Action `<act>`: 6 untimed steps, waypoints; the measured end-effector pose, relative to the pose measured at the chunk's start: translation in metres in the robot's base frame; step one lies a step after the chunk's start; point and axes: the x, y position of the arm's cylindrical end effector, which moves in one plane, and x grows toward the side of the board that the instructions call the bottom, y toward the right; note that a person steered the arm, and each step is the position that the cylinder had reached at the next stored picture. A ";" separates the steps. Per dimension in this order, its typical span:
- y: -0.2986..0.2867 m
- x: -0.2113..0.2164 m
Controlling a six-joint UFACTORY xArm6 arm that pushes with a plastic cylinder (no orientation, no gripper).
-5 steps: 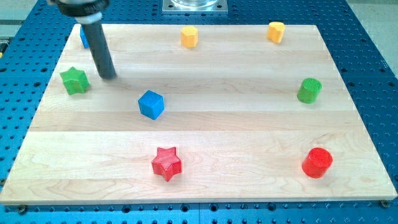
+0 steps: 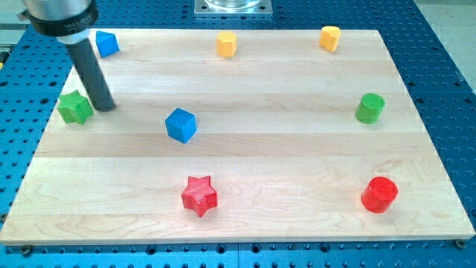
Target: Slightly push the green star downwards
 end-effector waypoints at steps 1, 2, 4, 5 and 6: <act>-0.031 -0.040; -0.040 0.003; -0.001 0.033; -0.019 0.016; -0.022 0.097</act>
